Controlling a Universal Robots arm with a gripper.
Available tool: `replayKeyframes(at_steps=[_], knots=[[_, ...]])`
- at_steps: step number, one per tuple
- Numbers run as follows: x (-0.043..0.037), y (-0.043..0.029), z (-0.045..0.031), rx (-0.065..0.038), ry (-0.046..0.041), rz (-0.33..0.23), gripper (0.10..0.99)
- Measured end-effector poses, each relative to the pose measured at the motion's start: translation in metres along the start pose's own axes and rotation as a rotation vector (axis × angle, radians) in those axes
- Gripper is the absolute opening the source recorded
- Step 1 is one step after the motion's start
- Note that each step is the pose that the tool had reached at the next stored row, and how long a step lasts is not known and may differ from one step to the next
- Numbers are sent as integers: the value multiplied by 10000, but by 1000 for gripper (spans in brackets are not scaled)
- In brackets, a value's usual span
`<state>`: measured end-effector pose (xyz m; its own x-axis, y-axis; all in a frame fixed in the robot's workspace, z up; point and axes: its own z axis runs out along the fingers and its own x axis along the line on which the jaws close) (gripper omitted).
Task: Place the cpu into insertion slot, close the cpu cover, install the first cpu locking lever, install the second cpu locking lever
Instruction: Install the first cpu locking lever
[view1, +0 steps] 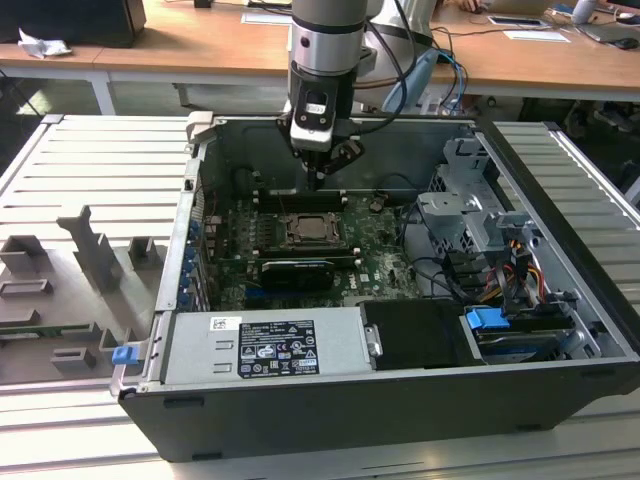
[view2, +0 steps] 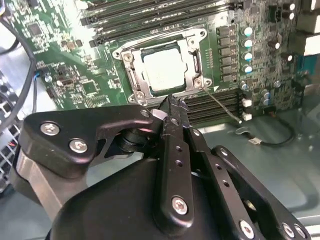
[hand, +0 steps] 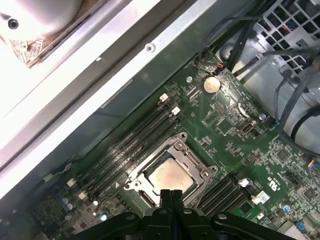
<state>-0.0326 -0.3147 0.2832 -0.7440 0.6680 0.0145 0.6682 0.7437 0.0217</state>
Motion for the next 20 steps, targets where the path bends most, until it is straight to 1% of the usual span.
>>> replayKeyframes(at_steps=[4,12,13,15,17,20], knots=[[-1,-1,0,14,19,-930,106],[-1,-1,0,27,40,-1887,106],[-1,-1,0,29,45,-2091,106],[-1,-1,0,33,49,-2299,106],[-1,-2,0,35,54,-2621,106],[-1,-2,3,49,74,-3531,106]])
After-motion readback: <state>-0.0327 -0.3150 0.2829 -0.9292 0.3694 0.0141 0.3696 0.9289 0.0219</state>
